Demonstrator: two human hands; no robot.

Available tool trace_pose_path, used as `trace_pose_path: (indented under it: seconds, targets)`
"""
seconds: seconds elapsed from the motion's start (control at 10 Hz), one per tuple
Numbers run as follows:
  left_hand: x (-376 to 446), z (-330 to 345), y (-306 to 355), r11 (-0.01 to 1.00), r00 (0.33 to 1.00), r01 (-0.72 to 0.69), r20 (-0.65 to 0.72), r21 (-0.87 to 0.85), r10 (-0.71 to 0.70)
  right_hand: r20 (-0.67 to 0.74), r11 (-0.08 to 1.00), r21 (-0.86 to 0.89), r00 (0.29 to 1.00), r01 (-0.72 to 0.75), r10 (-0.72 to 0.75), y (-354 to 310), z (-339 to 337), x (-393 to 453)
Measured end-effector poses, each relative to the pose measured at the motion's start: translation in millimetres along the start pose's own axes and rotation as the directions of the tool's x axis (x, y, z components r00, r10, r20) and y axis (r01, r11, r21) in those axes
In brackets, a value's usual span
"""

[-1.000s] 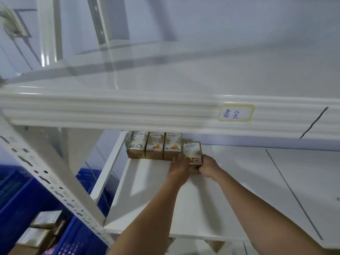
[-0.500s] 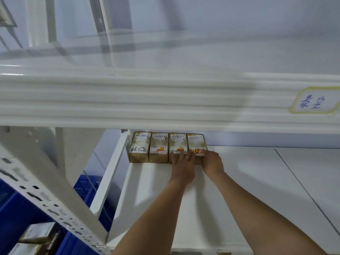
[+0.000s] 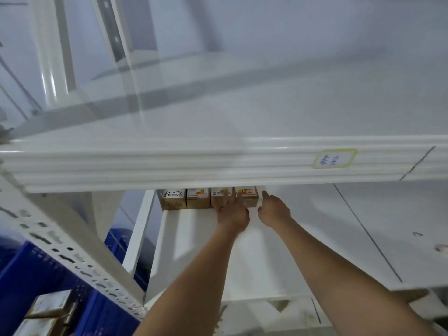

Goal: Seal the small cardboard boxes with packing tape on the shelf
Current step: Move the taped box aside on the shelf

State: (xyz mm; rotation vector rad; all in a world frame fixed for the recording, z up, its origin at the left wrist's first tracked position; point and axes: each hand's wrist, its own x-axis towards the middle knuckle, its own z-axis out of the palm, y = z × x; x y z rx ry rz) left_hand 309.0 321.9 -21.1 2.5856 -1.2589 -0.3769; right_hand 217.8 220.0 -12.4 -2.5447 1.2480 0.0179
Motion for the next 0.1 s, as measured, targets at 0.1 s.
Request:
trace_pose_path:
  seconds: [0.1]
  targets:
    - [-25.5, -13.1, 18.9, 1.0, 1.0, 0.026, 0.015, -0.012, -0.026, -0.015, 1.0, -0.027, 1.0, -0.012, 0.012, 16.1, -21.3, -27.2]
